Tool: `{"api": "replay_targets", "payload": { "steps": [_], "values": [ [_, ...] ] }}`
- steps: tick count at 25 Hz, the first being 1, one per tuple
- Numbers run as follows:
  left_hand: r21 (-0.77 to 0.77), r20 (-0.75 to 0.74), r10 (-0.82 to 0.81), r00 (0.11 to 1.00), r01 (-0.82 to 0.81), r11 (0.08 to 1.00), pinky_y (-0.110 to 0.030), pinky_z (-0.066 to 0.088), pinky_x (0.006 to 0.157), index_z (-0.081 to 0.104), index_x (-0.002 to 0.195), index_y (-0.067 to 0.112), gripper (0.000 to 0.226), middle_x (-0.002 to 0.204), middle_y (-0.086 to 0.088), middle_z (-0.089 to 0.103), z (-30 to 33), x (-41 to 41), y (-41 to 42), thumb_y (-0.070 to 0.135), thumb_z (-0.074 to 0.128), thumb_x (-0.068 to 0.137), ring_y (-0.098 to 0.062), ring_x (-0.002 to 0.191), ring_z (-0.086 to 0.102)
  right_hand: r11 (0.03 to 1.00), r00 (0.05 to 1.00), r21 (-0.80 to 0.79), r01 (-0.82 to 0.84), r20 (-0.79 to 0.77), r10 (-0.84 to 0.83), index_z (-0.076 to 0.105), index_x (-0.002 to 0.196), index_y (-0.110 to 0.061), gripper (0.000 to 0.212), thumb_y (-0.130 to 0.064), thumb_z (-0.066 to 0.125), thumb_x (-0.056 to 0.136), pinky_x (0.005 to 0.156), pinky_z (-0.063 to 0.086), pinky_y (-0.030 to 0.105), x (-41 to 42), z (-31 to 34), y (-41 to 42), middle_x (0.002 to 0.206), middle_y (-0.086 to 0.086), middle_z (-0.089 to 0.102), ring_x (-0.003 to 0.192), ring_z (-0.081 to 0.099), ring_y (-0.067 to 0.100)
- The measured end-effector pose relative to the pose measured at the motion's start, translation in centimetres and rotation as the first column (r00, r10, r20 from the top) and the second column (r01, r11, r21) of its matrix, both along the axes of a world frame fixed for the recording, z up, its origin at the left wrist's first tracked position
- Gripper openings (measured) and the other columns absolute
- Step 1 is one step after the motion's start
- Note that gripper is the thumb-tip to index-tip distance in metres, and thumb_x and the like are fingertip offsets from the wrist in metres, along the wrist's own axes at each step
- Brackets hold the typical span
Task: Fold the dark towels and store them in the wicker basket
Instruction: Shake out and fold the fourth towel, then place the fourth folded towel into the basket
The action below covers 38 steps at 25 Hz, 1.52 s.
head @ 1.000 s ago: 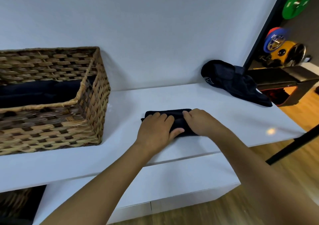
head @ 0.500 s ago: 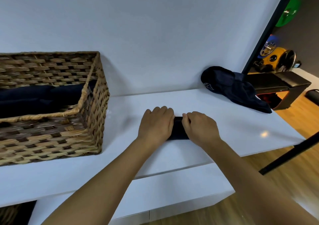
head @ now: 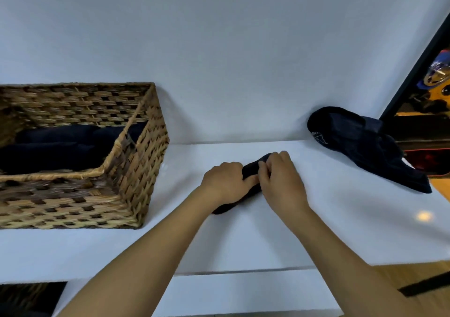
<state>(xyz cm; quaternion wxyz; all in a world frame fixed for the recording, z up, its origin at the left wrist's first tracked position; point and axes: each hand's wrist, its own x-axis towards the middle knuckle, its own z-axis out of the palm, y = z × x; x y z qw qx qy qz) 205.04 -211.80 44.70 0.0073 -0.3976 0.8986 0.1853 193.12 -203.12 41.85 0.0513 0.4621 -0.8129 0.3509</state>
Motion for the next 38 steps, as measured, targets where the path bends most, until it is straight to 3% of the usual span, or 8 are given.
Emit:
{"api": "replay_targets", "payload": {
  "steps": [6, 11, 14, 18, 21, 26, 34, 38],
  "values": [
    [0.306, -0.235, 0.388, 0.891, -0.311, 0.9, -0.036, 0.051, 0.077, 0.052, 0.097, 0.014, 0.044, 0.096, -0.001, 0.063, -0.1, 0.5, 2.0, 0.055, 0.036, 0.101, -0.021, 0.089, 0.061, 0.979, 0.747, -0.189, -0.083, 0.638, 0.186, 0.057, 0.107, -0.019, 0.015, -0.03, 0.061, 0.098, 0.075, 0.047, 0.015, 2.0, -1.0, -0.2, 0.107, -0.007, 0.062, 0.095, 0.062, 0.003],
    [0.668, -0.497, 0.659, 0.564, -0.237, 0.706, -0.037, 0.055, 0.092, 0.043, 0.112, 0.018, 0.019, 0.115, -0.002, 0.064, 1.9, 0.8, 5.4, 0.036, 0.04, 0.105, -0.013, 0.102, 0.066, 0.947, 0.673, -0.242, -0.21, 0.667, 0.319, 0.058, 0.137, -0.025, 0.048, -0.044, 0.057, 0.092, 0.097, 0.051, 0.025, 2.9, 1.6, 0.1, 0.126, -0.013, 0.066, 0.112, 0.063, 0.001],
    [0.671, -0.642, 0.644, 0.416, -0.101, 0.735, -0.027, 0.056, 0.084, 0.042, 0.116, 0.021, 0.012, 0.114, 0.002, 0.065, 4.4, 1.1, 6.1, 0.029, 0.039, 0.108, -0.007, 0.101, 0.069, 0.892, 0.637, -0.361, -0.272, 0.628, 0.448, 0.057, 0.138, -0.03, 0.046, -0.042, 0.056, 0.094, 0.094, 0.054, 0.028, 3.5, 5.8, -0.3, 0.119, -0.013, 0.071, 0.108, 0.066, 0.003],
    [0.372, -0.797, 0.363, 0.483, -0.081, 0.925, -0.017, 0.054, 0.081, 0.042, 0.128, 0.021, 0.021, 0.115, 0.011, 0.062, 9.2, 4.0, 6.2, 0.026, 0.036, 0.109, 0.004, 0.104, 0.063, 0.786, 0.528, -0.498, -0.366, 0.585, 0.616, 0.062, 0.122, -0.033, 0.028, -0.029, 0.065, 0.095, 0.075, 0.053, 0.02, 5.1, 11.9, -0.9, 0.099, -0.014, 0.073, 0.094, 0.07, 0.004],
    [-0.077, -0.797, 0.076, 0.599, -0.226, 0.971, -0.033, 0.052, 0.091, 0.047, 0.131, 0.016, 0.028, 0.123, 0.002, 0.058, 12.1, 7.5, 4.9, 0.02, 0.035, 0.106, -0.006, 0.112, 0.055, 0.732, 0.449, -0.532, -0.426, 0.578, 0.681, 0.059, 0.117, -0.03, 0.033, -0.025, 0.073, 0.088, 0.073, 0.053, 0.023, 7.3, 15.0, -3.0, 0.095, -0.014, 0.072, 0.091, 0.07, 0.005],
    [-0.538, -0.567, -0.042, 0.823, -0.331, 0.775, -0.045, 0.006, 0.126, 0.004, 0.161, 0.006, 0.066, 0.17, -0.006, -0.005, 13.7, 13.9, 0.4, 0.02, 0.033, 0.103, -0.014, 0.156, -0.009, 0.657, 0.399, -0.472, -0.588, 0.537, 0.743, 0.063, 0.111, -0.028, 0.028, -0.019, 0.074, 0.086, 0.073, 0.056, 0.025, 11.3, 18.7, -7.2, 0.097, -0.009, 0.074, 0.09, 0.072, 0.009],
    [-0.943, 0.037, 0.005, 0.999, 0.034, 0.331, -0.062, 0.011, 0.119, 0.028, 0.157, 0.014, 0.076, 0.165, -0.007, 0.027, 18.2, 27.3, -10.2, 0.018, 0.059, 0.089, -0.023, 0.153, 0.024, 0.65, 0.618, -0.005, -0.76, 0.301, 0.726, 0.06, 0.104, -0.032, 0.028, -0.027, 0.078, 0.082, 0.065, 0.052, 0.024, 17.5, 22.6, -14.0, 0.089, -0.011, 0.071, 0.079, 0.069, 0.006],
    [-0.669, 0.132, -0.131, 0.983, 0.186, 0.72, -0.043, 0.037, 0.111, 0.037, 0.151, 0.024, 0.07, 0.144, 0.002, 0.052, 19.4, 31.6, -15.9, 0.039, 0.068, 0.09, -0.021, 0.127, 0.053, 0.618, 0.668, 0.308, -0.723, 0.086, 0.739, 0.054, 0.117, -0.04, 0.045, -0.036, 0.077, 0.078, 0.08, 0.055, 0.035, 22.0, 21.3, -17.8, 0.104, -0.016, 0.066, 0.092, 0.065, 0.009]
  ]
}}
